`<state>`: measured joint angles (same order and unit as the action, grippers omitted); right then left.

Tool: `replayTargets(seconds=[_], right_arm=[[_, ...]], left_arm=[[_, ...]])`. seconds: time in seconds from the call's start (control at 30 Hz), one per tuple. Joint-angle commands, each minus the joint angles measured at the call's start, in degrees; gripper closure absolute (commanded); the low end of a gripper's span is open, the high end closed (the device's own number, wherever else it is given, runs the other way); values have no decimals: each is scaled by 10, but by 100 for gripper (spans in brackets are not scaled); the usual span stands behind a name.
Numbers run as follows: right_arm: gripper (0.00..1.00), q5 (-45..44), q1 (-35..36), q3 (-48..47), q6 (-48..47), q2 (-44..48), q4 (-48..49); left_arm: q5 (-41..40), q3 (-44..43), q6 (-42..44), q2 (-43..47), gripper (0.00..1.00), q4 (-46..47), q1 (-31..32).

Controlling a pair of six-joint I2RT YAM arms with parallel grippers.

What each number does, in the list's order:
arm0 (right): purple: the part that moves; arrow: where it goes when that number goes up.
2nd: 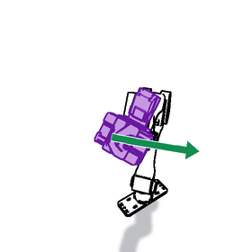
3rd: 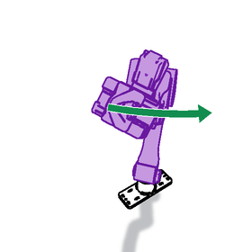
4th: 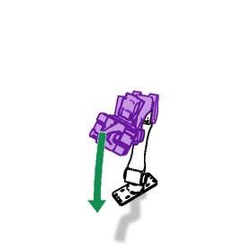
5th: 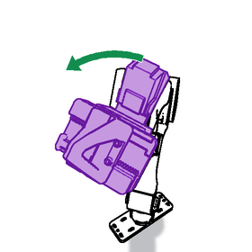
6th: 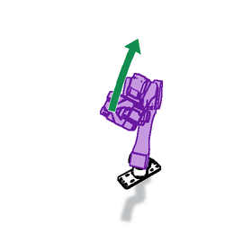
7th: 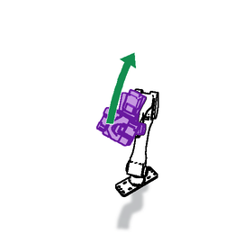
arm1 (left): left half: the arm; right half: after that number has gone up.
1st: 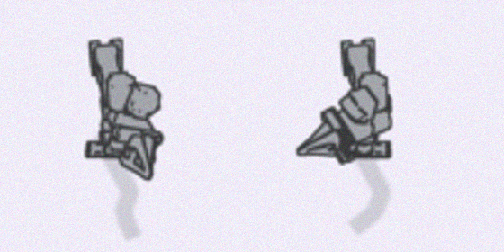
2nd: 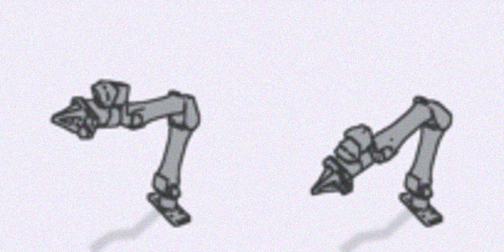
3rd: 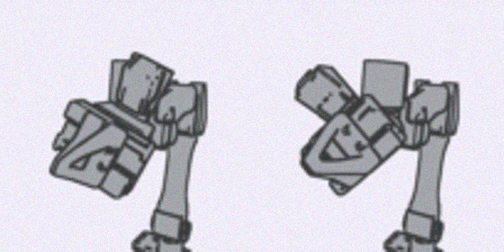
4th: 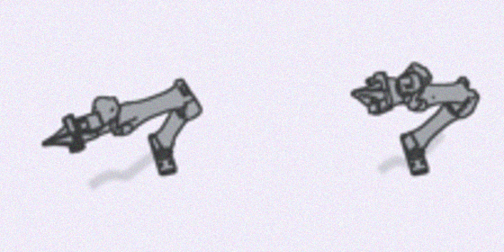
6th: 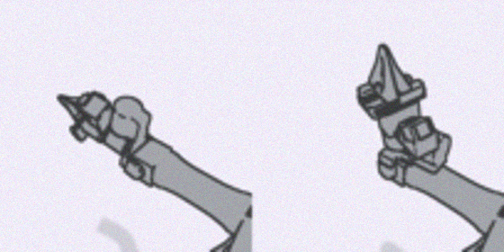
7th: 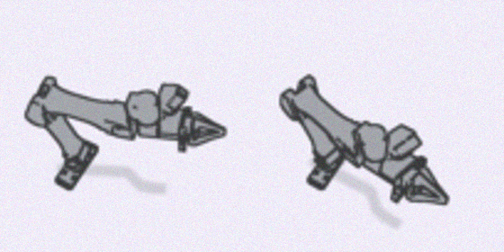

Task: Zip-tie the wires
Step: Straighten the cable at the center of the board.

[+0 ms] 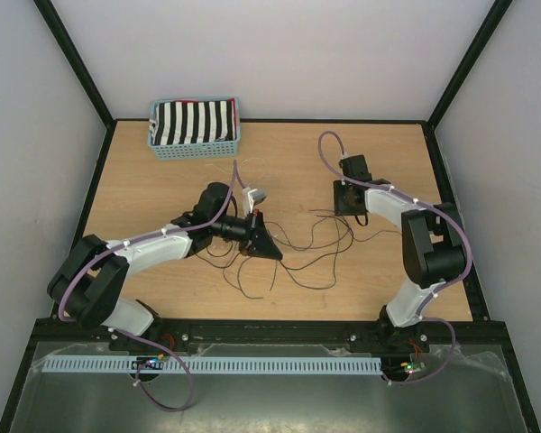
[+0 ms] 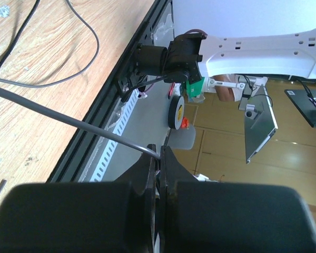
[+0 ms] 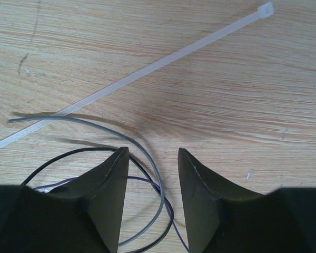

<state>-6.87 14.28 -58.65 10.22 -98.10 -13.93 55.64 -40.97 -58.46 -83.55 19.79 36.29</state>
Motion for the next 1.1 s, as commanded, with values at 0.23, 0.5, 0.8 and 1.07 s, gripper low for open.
replayTargets(seconds=[0.23,0.5,0.8,1.07], right_arm=[[52,17,-2,27,-11,-10,5],[84,11,-19,41,-23,-20,5],[99,-78,-47,33,-33,-1,-2],[100,-180,-64,8,-42,-28,-14]], left_arm=[[28,-3,15,14,100,-11,-2],[55,-2,54,32,100,-102,-17],[-2,-3,201,112,100,-404,-50],[2,1,231,57,100,-417,-62]])
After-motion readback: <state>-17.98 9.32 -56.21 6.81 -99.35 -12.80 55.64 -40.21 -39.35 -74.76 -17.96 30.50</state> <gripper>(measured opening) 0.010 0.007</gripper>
